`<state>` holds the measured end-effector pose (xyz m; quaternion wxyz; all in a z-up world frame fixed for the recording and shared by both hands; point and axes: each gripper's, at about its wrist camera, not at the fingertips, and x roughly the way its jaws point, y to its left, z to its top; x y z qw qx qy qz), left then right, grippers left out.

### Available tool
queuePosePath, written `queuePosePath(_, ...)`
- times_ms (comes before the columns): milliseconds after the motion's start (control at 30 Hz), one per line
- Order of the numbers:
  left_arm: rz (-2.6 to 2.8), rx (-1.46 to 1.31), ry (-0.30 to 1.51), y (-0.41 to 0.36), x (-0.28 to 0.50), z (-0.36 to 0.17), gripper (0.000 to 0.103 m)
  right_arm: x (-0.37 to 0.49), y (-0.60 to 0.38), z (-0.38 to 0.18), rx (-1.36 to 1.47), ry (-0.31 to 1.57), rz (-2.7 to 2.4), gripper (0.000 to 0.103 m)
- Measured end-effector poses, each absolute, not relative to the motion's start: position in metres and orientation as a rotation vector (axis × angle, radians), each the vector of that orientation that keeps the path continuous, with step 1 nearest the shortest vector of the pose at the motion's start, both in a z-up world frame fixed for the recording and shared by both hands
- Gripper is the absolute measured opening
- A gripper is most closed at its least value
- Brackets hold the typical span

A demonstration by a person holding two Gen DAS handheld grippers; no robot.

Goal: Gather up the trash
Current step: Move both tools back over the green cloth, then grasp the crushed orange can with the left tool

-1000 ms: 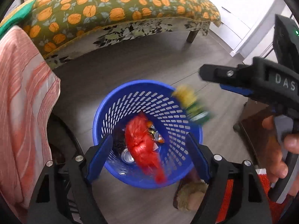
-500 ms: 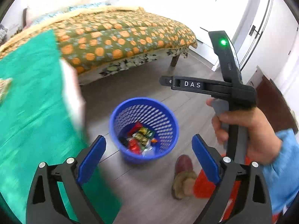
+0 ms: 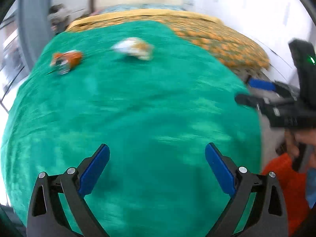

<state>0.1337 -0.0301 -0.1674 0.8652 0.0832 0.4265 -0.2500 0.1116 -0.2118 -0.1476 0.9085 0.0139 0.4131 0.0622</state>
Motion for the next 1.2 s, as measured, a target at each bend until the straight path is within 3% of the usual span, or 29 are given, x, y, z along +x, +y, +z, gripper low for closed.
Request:
queuePosePath(233,-0.342,0.124,0.881,0.018,0.227,-0.168,0.096,0.187,-0.138,-0.175,-0.05,0.925,0.215,0.092)
queuePosePath(567,-0.097,-0.049,0.81,0.021,0.381,-0.114,0.097,0.194,-0.127,-0.188,-0.071,0.972,0.22,0.097)
queuePosePath(733,0.087,-0.061,0.874,0.009,0.446,-0.126,0.097,0.195,-0.129,-0.188,-0.067,0.973,0.223,0.097)
queuePosePath(1000,0.098,-0.028,0.975,0.03,0.434,-0.161,0.097,0.198,-0.129,-0.189,-0.06,0.973,0.226,0.097)
queuePosePath(1200,-0.052,-0.028,0.944,0.054,0.414,-0.172,0.097,0.197,-0.129,-0.189,-0.062,0.973,0.225,0.097)
